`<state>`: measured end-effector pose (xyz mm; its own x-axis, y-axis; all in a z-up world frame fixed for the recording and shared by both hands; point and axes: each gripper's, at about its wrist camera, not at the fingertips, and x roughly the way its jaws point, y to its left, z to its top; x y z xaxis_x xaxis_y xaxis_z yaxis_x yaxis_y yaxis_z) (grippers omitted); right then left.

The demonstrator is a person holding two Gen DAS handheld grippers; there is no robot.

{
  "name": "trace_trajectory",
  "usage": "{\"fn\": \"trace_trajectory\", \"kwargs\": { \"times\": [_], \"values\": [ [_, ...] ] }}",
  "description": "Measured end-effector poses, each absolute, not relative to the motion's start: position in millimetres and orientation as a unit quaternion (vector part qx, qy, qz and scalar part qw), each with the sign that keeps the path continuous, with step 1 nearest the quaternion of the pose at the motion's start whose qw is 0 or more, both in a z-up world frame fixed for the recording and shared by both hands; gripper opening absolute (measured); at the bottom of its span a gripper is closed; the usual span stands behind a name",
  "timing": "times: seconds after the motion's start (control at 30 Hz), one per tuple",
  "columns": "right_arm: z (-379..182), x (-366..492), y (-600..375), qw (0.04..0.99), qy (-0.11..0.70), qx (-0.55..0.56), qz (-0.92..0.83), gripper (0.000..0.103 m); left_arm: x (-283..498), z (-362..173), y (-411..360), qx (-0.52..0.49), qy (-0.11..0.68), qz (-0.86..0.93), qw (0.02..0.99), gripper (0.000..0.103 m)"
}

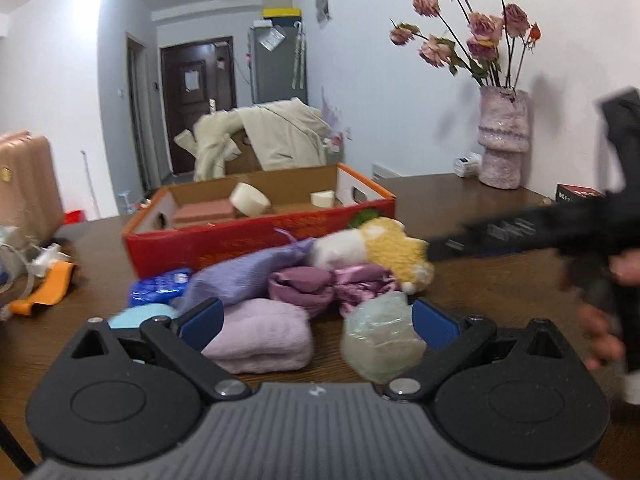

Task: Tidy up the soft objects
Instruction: 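Grasp the yellow-and-white plush sheep with the right gripper, then carry the plush sheep into the box and open the right gripper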

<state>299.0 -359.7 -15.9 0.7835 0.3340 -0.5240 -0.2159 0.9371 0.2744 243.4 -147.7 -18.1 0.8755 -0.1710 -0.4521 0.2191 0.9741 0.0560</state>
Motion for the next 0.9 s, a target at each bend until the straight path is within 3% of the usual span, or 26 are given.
{"fn": "trace_trajectory", "kwargs": {
  "times": [0.13,0.23,0.3,0.33,0.73,0.9],
  "values": [
    [-26,339,-348,0.937,0.297,0.114,0.147,0.068,255,-27,-148,0.04,0.244,-0.093,0.964,0.103],
    [-38,359,-337,0.934,0.301,0.119,0.15,0.062,258,-29,-145,0.035,0.248,-0.078,0.965,0.102],
    [-46,365,-334,0.934,0.303,0.124,0.146,0.045,257,-27,-143,0.031,0.248,-0.07,0.966,0.102],
    [-48,365,-335,0.932,0.305,0.129,0.149,0.044,256,-27,-141,0.03,0.248,-0.067,0.966,0.102],
    [-45,234,-384,0.939,0.301,0.155,0.054,0.047,223,-37,-141,0.038,0.266,-0.047,0.962,0.102],
    [-41,166,-340,0.916,0.306,0.122,0.227,0.051,211,-36,-127,0.01,0.269,0.008,0.963,0.102]
  ]
}}
